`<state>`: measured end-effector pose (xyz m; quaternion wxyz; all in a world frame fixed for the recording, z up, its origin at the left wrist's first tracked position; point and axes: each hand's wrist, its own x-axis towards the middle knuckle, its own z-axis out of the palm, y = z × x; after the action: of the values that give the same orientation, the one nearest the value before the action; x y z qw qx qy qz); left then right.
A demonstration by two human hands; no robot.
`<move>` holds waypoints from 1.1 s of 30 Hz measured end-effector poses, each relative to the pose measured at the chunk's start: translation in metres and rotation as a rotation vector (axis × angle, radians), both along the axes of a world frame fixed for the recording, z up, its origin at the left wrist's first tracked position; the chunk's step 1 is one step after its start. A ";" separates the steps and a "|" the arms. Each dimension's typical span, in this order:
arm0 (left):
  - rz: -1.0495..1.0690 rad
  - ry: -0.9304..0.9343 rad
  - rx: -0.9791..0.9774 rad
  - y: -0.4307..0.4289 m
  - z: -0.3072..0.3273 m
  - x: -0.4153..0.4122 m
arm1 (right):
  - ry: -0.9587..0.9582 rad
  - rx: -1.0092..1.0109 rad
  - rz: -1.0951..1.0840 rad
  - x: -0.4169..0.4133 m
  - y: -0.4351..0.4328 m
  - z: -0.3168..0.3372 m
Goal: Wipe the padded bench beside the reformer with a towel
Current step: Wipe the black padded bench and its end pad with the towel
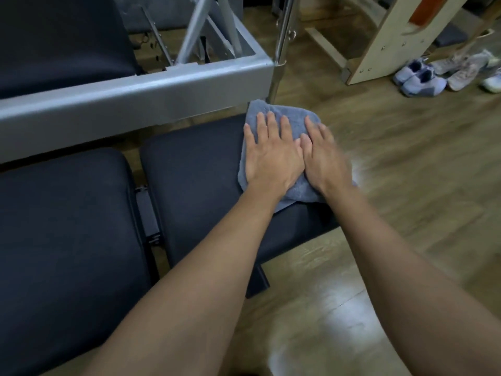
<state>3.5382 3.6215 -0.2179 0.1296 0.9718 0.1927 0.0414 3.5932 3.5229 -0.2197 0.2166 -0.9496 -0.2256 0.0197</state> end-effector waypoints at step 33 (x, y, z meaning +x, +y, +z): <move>0.361 -0.005 0.000 0.162 -0.001 -0.125 | -0.106 -0.023 0.349 -0.092 0.188 -0.010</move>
<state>3.4133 3.7835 -0.2191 0.1206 0.9213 0.3638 0.0664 3.5016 3.7105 -0.2299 0.1868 -0.8981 -0.3980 0.0094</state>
